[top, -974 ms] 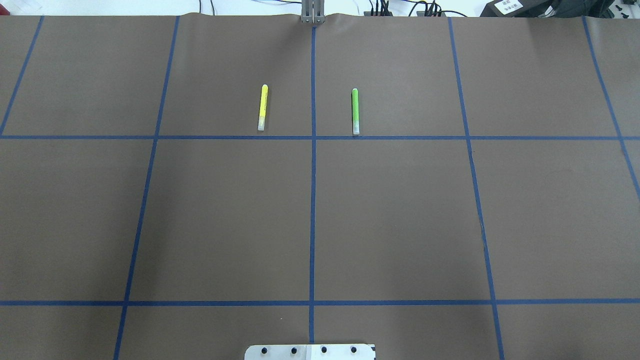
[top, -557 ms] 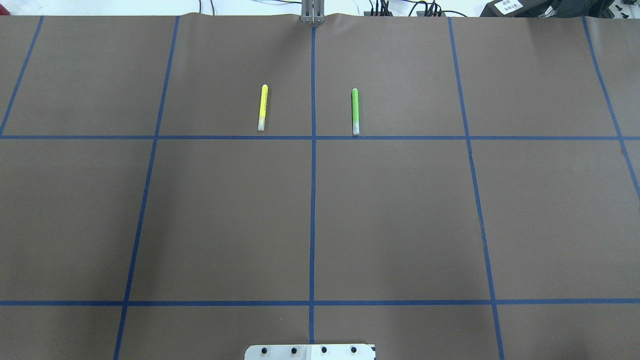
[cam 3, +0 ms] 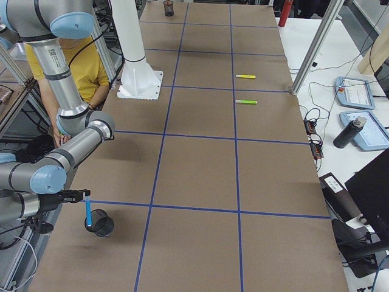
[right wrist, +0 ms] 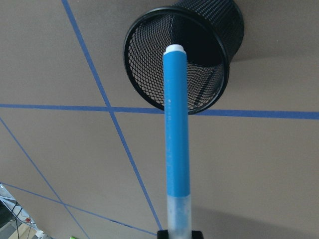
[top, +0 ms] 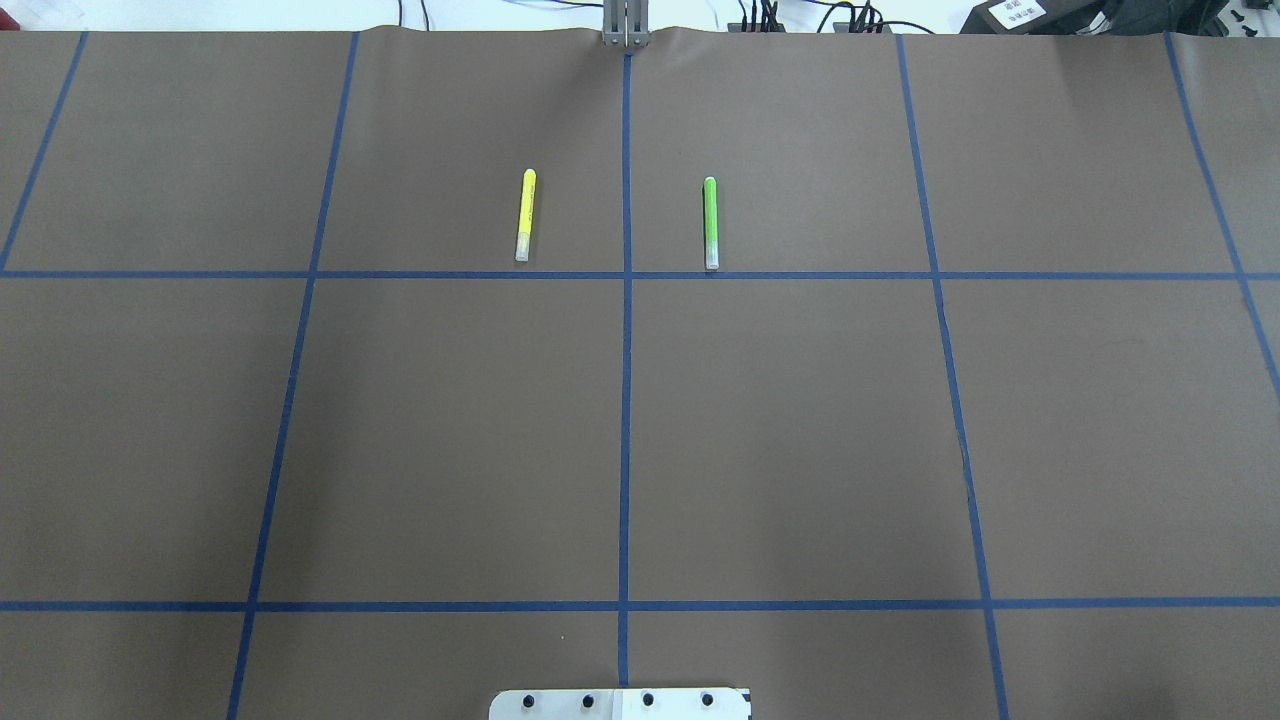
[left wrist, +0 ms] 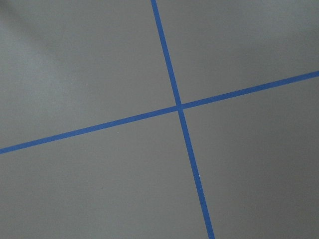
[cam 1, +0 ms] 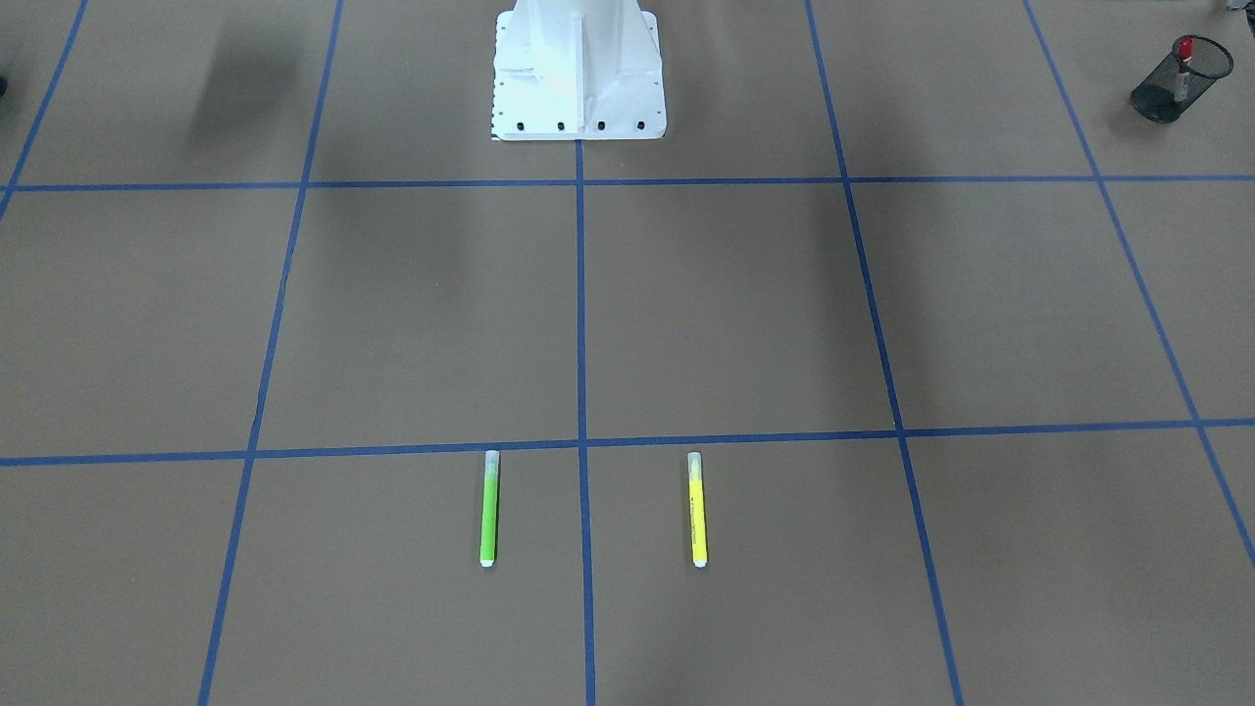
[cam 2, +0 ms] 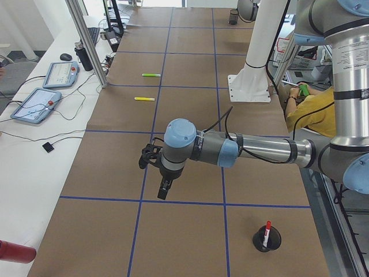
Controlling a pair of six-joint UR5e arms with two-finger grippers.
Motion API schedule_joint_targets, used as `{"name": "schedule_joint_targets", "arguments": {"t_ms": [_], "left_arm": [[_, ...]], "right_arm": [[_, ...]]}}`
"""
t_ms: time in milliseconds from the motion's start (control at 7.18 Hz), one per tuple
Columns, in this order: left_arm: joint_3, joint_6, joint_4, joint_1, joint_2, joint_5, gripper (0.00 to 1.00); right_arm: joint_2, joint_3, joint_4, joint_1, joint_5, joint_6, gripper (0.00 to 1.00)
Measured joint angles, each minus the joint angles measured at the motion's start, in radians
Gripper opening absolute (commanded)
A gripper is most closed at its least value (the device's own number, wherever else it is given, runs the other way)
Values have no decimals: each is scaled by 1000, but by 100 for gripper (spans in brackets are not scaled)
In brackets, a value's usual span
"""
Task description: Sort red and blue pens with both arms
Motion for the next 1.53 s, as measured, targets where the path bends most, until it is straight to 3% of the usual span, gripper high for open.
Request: {"name": "schedule_joint_targets", "arguments": {"t_ms": [278,418,557,696,1531], "left_arm": [[0,0,0,0,1,0,100],[0,0,0,0,1,0,100],[0,0,1,0,1,0,100],[0,-1,1,0,1,0,100],[1,-1,-1,0,9,0,100]], "right_arm": [[-3,-11,-3,4,6,11,0],[-3,-17,-3,9,9,13,8],[-2,-20,-1,12,11,13,34],[-1,-21,2,14,12,10,99],[15,-13,42,-2,2,-6,100]]}}
